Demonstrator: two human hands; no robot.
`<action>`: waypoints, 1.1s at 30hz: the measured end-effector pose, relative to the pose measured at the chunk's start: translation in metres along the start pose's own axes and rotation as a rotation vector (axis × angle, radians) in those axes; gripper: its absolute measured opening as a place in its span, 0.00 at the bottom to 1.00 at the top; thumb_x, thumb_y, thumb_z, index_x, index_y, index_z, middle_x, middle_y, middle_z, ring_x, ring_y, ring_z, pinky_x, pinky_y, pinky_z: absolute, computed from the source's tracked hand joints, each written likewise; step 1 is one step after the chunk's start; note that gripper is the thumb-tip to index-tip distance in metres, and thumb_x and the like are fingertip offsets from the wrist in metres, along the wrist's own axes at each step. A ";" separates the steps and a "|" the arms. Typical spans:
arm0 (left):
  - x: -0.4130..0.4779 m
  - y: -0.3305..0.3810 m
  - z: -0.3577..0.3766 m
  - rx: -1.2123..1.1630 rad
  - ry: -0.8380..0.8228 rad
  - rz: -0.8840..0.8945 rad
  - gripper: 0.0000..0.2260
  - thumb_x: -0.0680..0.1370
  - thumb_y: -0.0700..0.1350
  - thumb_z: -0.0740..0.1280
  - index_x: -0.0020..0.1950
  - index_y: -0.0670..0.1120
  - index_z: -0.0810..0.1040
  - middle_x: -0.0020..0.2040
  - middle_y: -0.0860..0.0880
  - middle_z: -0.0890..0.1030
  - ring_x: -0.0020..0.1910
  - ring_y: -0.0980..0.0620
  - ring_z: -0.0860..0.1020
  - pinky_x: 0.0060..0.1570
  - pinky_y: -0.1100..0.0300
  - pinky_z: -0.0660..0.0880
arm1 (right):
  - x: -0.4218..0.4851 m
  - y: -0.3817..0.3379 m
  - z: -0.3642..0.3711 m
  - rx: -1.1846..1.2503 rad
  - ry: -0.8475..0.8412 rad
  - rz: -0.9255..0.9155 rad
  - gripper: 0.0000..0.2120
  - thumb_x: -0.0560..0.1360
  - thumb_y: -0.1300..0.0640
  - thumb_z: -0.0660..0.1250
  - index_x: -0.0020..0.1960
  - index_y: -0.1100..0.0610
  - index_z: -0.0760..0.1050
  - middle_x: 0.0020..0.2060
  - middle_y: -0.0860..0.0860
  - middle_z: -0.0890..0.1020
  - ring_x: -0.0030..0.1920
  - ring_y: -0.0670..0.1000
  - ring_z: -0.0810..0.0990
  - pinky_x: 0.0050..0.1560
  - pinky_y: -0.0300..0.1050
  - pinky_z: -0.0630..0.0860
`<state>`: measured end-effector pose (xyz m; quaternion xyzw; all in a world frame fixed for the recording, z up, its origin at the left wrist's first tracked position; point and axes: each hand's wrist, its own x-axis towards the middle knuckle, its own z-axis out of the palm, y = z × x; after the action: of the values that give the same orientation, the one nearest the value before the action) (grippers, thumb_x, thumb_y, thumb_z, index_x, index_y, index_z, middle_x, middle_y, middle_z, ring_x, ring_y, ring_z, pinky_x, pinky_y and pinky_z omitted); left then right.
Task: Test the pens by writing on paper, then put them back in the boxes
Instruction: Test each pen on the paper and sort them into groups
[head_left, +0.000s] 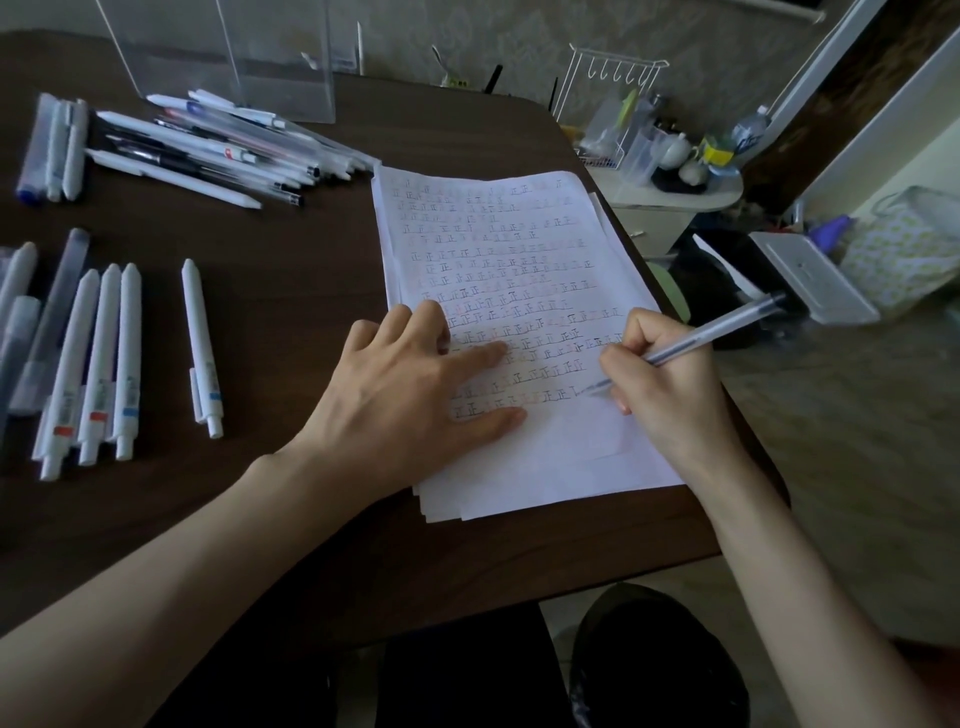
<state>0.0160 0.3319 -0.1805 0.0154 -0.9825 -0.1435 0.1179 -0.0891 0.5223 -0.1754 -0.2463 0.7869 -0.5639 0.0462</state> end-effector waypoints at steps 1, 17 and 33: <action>0.000 0.000 0.000 0.000 0.000 0.001 0.33 0.69 0.73 0.48 0.67 0.60 0.70 0.48 0.53 0.64 0.47 0.57 0.61 0.51 0.58 0.57 | 0.000 0.000 0.000 0.000 0.004 -0.001 0.12 0.68 0.62 0.62 0.31 0.61 0.59 0.24 0.54 0.62 0.23 0.46 0.63 0.24 0.39 0.62; -0.001 -0.001 -0.001 -0.043 0.025 0.065 0.28 0.73 0.65 0.50 0.67 0.55 0.72 0.46 0.51 0.67 0.45 0.54 0.64 0.47 0.56 0.62 | 0.000 0.000 0.000 0.010 -0.027 -0.008 0.13 0.70 0.65 0.63 0.31 0.60 0.61 0.23 0.52 0.64 0.24 0.48 0.63 0.25 0.33 0.66; 0.002 -0.005 -0.010 -0.372 0.208 -0.018 0.10 0.77 0.48 0.66 0.55 0.44 0.77 0.47 0.47 0.81 0.45 0.50 0.80 0.44 0.51 0.78 | 0.017 -0.040 0.032 0.415 -0.084 -0.051 0.14 0.75 0.49 0.64 0.38 0.59 0.75 0.25 0.49 0.76 0.27 0.47 0.72 0.27 0.37 0.68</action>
<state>0.0160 0.3238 -0.1726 0.0170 -0.9214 -0.3210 0.2182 -0.0796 0.4773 -0.1469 -0.2747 0.6450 -0.7039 0.1145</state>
